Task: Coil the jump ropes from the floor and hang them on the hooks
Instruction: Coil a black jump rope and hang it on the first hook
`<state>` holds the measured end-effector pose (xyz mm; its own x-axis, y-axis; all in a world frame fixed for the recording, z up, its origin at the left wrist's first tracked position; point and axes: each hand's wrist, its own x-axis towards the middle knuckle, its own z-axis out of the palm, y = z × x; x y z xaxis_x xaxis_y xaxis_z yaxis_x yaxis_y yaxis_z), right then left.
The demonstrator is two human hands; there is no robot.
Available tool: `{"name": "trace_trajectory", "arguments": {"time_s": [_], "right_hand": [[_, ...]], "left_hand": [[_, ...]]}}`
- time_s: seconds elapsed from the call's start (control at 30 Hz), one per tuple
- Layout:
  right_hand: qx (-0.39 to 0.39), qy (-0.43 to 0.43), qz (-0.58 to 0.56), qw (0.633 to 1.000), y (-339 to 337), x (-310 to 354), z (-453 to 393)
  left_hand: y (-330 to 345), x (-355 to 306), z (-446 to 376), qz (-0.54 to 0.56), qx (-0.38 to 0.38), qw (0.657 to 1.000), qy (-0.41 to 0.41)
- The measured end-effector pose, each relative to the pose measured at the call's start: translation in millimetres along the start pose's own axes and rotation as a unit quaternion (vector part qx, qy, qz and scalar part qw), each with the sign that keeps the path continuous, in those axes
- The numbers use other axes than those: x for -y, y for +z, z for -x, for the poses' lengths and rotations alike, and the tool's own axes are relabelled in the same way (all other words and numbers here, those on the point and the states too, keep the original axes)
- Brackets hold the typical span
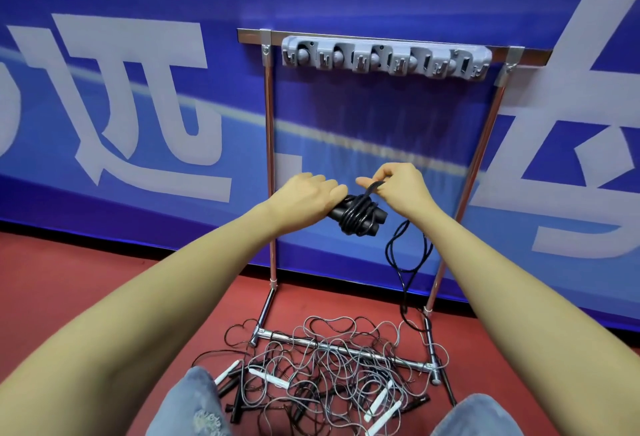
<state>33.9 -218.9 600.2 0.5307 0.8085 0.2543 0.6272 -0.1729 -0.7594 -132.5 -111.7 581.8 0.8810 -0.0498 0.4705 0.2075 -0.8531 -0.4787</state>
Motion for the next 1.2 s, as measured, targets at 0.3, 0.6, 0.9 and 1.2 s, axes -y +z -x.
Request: {"name": "trace_trajectory", "arguments": {"time_s": [0.3,0.6,0.9,1.2], "right_hand": [[-0.005,-0.011,-0.014,1.000,14.3,3.4,-4.2],[0.137,-0.016,-0.046,0.989,19.6,2.5,15.3],[0.095,-0.199,0.319,0.922,13.3,15.2,15.5],[-0.111,-0.258,0.360,0.889,27.4,8.9,17.6]], "left_hand": [[-32.2,-28.8,-24.6,0.182,0.070,0.948,-0.253],[-18.9,-35.5,-39.5,0.230,0.089,0.857,-0.451],[4.9,-22.7,-23.5,0.030,0.232,0.912,-0.336],[-5.0,-8.2,-22.9,-0.087,0.292,0.938,-0.168]]}}
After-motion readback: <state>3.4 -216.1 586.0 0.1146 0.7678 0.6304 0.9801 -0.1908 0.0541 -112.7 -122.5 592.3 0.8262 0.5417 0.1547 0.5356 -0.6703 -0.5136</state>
